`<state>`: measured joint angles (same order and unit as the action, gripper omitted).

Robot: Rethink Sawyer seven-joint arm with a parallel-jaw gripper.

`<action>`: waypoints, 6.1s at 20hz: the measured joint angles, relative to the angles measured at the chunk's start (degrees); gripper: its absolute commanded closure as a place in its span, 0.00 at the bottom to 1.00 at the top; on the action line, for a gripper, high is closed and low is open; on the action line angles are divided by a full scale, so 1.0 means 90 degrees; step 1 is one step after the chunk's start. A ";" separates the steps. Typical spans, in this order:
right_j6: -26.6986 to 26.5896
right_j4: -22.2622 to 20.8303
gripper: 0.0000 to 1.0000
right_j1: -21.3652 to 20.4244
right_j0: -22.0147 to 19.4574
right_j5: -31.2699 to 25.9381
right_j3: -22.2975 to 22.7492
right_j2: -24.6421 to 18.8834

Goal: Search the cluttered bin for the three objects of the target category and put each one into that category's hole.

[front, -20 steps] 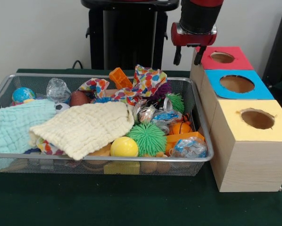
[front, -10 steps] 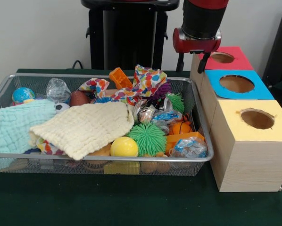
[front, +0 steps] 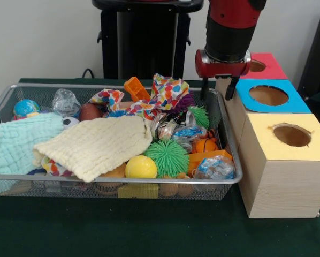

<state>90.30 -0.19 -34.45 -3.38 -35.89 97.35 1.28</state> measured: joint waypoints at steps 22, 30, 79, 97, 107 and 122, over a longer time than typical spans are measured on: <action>0.0008 0.0194 0.00 0.0667 -0.0154 0.0589 -0.0513 -0.0086; 0.0064 0.0696 0.00 0.0748 0.0056 0.0605 -0.0521 0.0219; 0.0071 0.1273 0.00 0.0625 -0.0108 0.0661 -0.0820 0.0706; 0.0071 0.1240 0.00 0.0468 -0.0384 0.0663 -0.0899 0.0731; 0.0071 0.1215 0.00 0.0460 -0.0393 0.0664 -0.0922 0.0731; 0.0071 0.0530 0.00 -0.0143 -0.0668 0.0208 -0.0910 0.0707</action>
<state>90.94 4.58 -35.74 -9.40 -34.02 89.16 7.65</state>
